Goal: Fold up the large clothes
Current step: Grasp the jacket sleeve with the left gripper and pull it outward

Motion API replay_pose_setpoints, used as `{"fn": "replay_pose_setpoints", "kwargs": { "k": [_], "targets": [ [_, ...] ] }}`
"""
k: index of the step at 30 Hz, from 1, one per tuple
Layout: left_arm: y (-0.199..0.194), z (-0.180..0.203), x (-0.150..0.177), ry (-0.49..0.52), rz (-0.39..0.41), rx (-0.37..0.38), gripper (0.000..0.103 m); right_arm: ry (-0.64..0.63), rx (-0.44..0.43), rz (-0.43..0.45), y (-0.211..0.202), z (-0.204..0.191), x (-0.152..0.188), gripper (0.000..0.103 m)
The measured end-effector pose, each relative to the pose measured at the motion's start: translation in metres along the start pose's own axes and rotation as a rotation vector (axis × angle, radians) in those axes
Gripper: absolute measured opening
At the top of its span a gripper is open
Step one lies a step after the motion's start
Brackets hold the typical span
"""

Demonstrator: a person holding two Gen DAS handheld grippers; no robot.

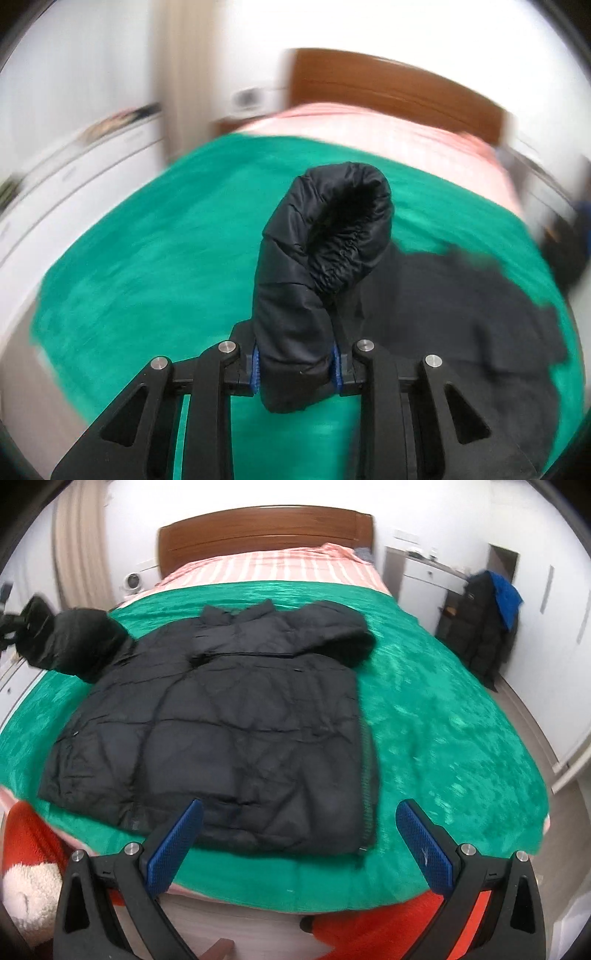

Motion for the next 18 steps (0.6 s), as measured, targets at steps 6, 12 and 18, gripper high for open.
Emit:
{"fn": "replay_pose_setpoints", "kwargs": {
  "k": [6,12,18],
  "targets": [
    [0.082,-0.110,0.096,-0.214,-0.207,-0.173,0.026,-0.098,-0.054,0.005,-0.003,-0.032,0.006,0.103],
    [0.114,-0.111,0.135,-0.234,-0.303,-0.242,0.050,-0.071,-0.178,0.047,-0.010,-0.030,-0.014,0.103],
    [0.052,-0.101,0.134,-0.173,-0.127,-0.303,0.090,-0.219,-0.256,0.220,0.020,-0.061,-0.092,0.103]
  ]
}}
Point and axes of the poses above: each gripper's, at about its wrist camera, not at the fingertips, and y roughly the way its jaws point, z to its right, x to its underside, the point moved 4 cm from there along y, roughly the way its jaws point, and after that the axes turned 14 degrees about y, right-handed, at the moved point
